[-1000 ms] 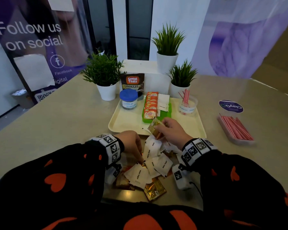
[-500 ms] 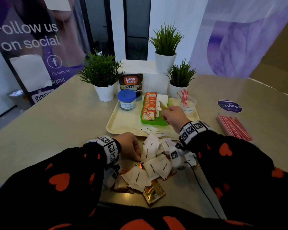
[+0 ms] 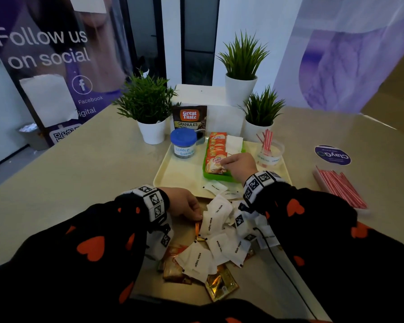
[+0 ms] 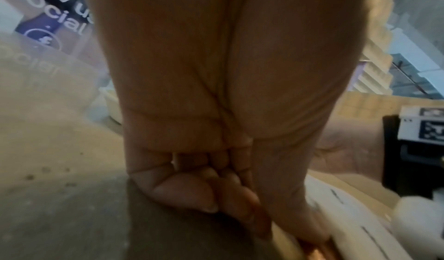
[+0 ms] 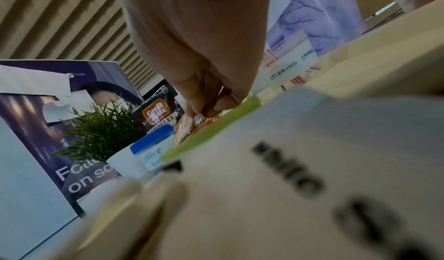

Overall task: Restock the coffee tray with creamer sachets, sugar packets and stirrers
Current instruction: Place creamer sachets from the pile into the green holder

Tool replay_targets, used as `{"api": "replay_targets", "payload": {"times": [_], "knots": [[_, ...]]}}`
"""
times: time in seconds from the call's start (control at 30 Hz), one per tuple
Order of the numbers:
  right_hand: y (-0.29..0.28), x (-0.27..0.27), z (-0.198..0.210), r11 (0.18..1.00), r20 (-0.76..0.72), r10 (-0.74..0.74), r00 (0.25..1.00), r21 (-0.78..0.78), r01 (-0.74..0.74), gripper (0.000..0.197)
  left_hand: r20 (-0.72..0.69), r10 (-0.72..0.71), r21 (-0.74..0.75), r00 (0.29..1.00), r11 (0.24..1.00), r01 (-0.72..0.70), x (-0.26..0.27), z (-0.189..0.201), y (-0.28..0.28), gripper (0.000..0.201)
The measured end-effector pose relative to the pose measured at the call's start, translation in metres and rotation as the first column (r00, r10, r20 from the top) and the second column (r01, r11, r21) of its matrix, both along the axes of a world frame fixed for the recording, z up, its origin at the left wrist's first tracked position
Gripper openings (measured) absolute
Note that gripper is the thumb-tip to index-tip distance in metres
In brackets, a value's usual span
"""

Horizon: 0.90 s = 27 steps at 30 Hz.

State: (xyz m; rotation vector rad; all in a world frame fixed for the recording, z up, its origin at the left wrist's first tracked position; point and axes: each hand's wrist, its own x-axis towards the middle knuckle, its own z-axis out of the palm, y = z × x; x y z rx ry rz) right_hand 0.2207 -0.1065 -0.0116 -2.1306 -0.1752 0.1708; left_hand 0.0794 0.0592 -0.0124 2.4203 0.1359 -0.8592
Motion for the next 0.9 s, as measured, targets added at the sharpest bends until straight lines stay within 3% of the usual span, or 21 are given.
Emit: {"api": "replay_targets", "payload": {"times": [0.13, 0.27, 0.47, 0.63, 0.8, 0.9], "knots": [[0.006, 0.004, -0.006, 0.995, 0.029, 0.045, 0.999, -0.095, -0.042, 0.027, -0.026, 0.053, -0.069, 0.998, 0.996, -0.055, 0.001, -0.003, 0.003, 0.003], [0.008, 0.005, -0.010, 0.986, 0.055, 0.067, 0.996, -0.157, -0.057, 0.029, 0.007, 0.115, -0.078, 0.993, 0.990, -0.115, 0.001, -0.005, 0.002, 0.010], [0.003, 0.005, -0.009, 0.990, 0.075, 0.097, 0.992, -0.111, -0.089, 0.018, 0.060, 0.234, -0.163, 0.970, 0.962, -0.222, 0.002, -0.003, 0.008, 0.009], [-0.015, -0.010, 0.003, 0.976, 0.108, 0.207, 0.972, -0.089, -0.197, 0.016, 0.205, 0.260, -0.171, 0.943, 0.959, -0.227, 0.008, 0.020, 0.015, 0.006], [-0.047, -0.049, 0.027, 0.855, 0.027, 0.491, 0.871, -0.208, -0.475, 0.010, 0.355, 0.314, -0.192, 0.880, 0.946, -0.260, 0.029, 0.045, 0.023, 0.024], [-0.062, -0.072, 0.035, 0.703, -0.082, 0.615, 0.785, -0.395, -0.592, 0.030, 0.455, 0.396, -0.221, 0.798, 0.918, -0.330, 0.047, 0.054, 0.019, 0.031]]}}
